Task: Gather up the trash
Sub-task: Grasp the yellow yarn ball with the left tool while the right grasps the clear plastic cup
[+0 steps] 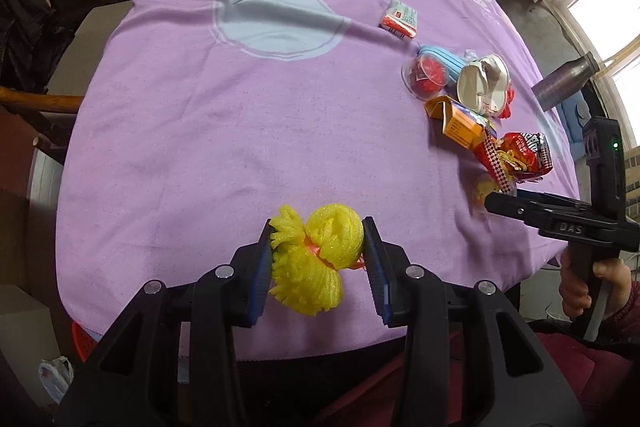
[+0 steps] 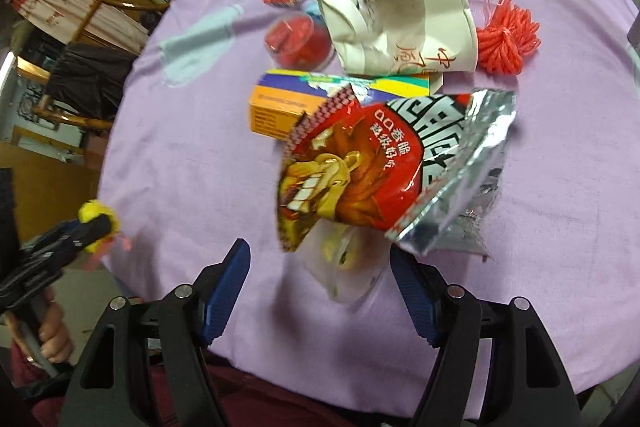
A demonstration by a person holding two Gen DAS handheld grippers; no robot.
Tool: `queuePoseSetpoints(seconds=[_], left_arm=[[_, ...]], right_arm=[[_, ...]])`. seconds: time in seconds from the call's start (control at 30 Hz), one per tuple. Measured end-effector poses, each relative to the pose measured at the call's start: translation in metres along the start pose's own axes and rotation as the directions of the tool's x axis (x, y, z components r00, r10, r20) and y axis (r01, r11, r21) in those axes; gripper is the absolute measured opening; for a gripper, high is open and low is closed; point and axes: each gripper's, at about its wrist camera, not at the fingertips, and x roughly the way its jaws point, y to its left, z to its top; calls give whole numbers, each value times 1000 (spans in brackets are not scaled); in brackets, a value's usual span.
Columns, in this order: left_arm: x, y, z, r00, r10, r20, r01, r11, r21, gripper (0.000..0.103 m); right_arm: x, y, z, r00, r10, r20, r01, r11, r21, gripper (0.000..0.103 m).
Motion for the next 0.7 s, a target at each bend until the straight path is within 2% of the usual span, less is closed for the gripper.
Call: queuePoseSetpoints(seconds=[0.03, 0.07, 0.17, 0.27, 0.33, 0.53, 0.7], left_arm=[[0, 0, 0, 1000, 1, 1, -1, 1000, -1, 42], [0, 0, 1, 1000, 2, 1, -2, 1000, -1, 42], [1, -3, 8, 1000, -14, 3, 14, 1000, 8, 42], [4, -13, 16, 999, -32, 14, 32, 999, 34, 42], [4, -21, 24, 998, -50, 23, 49, 997, 52, 42], [-5, -30, 35, 996, -53, 65, 48, 996, 76, 42], [-23, -3, 28, 994, -10, 104, 10, 1000, 4, 42]], right_arm=[[1, 0, -1, 1000, -9, -2, 9, 1000, -2, 41], [-1, 0, -2, 1000, -7, 12, 7, 1000, -1, 38], [-30, 2, -5, 995, 6, 104, -3, 1000, -27, 37], [-68, 8, -10, 976, 138, 170, -127, 989, -72, 37], [-82, 13, -11, 968, 152, 199, -135, 986, -99, 37], [-96, 34, -7, 945, 199, 259, -157, 972, -174, 37], [-99, 53, 17, 938, 244, 244, -184, 952, -246, 37]])
